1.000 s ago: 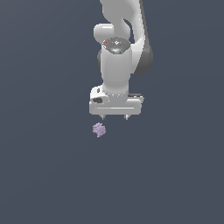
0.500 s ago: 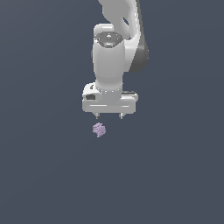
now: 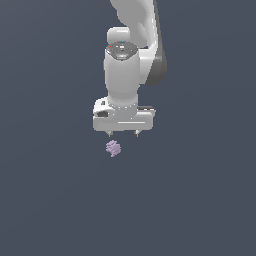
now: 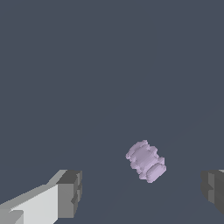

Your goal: Pick up the object and move it to a goal position.

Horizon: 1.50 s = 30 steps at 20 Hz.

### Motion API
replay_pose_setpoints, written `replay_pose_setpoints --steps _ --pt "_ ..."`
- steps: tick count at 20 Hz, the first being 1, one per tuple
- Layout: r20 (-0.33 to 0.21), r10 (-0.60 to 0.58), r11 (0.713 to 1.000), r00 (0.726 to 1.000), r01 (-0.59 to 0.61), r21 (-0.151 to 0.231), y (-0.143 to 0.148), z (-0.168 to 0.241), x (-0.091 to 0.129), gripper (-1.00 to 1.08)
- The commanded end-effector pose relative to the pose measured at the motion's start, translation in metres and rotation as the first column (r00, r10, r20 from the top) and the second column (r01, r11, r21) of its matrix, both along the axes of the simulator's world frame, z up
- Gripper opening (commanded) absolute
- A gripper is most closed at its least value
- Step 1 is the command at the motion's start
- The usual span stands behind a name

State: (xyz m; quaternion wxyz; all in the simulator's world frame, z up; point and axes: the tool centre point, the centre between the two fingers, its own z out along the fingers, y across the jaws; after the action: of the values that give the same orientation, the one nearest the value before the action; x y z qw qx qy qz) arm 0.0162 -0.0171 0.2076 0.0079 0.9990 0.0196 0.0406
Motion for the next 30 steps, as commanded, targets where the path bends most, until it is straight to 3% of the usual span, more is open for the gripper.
replay_pose_setpoints --steps 1,7,13,30 --pt "-0.005 0.031 1.000 0.999 -0.031 -0.003 -0.003 -0.006 -0.001 1.00" --pt "-0.021 0.139 0.990 0.990 -0.139 -0.010 -0.013 -0.024 -0.006 1.00" --pt "-0.042 0.274 0.961 0.961 -0.275 -0.012 -0.026 -0.048 -0.014 1.00" --pt "-0.079 0.572 0.820 0.817 -0.573 0.009 -0.052 -0.102 -0.036 1.00"
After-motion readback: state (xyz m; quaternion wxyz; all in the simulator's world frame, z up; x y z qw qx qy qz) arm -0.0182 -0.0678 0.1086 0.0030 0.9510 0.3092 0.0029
